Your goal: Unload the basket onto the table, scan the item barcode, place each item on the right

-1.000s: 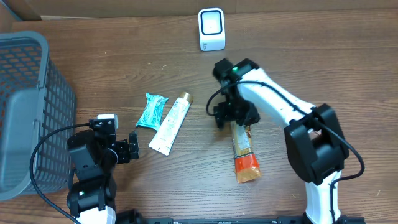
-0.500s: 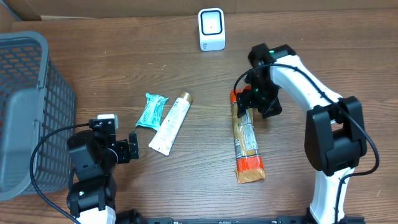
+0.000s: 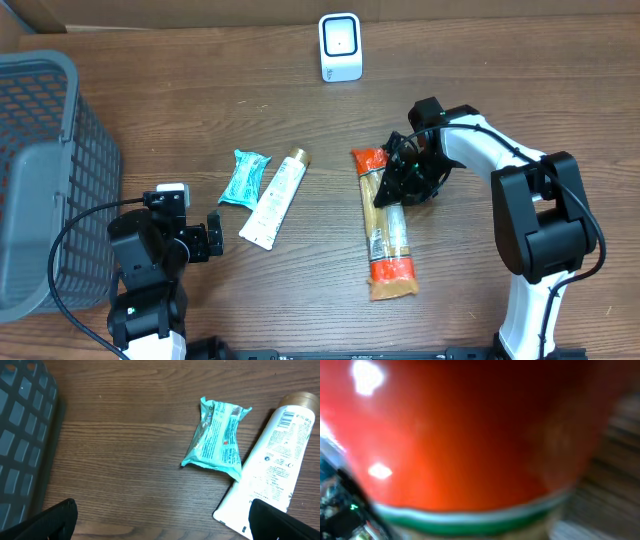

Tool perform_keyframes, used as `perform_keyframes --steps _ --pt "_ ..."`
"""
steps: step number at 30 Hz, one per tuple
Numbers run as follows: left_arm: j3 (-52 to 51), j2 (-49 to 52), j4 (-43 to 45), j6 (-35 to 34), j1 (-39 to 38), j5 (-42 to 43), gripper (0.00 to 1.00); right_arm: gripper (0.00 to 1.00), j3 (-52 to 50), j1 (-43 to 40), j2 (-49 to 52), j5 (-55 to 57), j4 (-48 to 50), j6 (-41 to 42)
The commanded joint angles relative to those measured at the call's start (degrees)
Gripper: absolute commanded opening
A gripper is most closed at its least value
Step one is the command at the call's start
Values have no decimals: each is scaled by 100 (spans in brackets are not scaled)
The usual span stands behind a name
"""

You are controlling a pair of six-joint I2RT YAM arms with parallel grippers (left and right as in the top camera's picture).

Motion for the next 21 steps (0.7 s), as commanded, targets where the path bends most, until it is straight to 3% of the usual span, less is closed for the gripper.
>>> perform_keyframes --steps 1,4,8,15,17,21 --pt "-13 13 20 109 31 83 99 13 -181 70 129 212 68 66" --pt "-13 13 22 109 31 83 100 4 2 55 96 210 -138 68" --pt "-13 13 20 109 31 81 100 4 542 55 -74 422 -675 238" --pt "-13 13 20 109 31 83 100 4 1725 649 -391 3300 -1823 2114" --pt "-13 13 20 109 31 83 100 4 1818 953 -385 4367 -2096 2865" --pt "-13 13 20 109 31 83 100 4 1814 1403 -109 5604 -2544 3595"
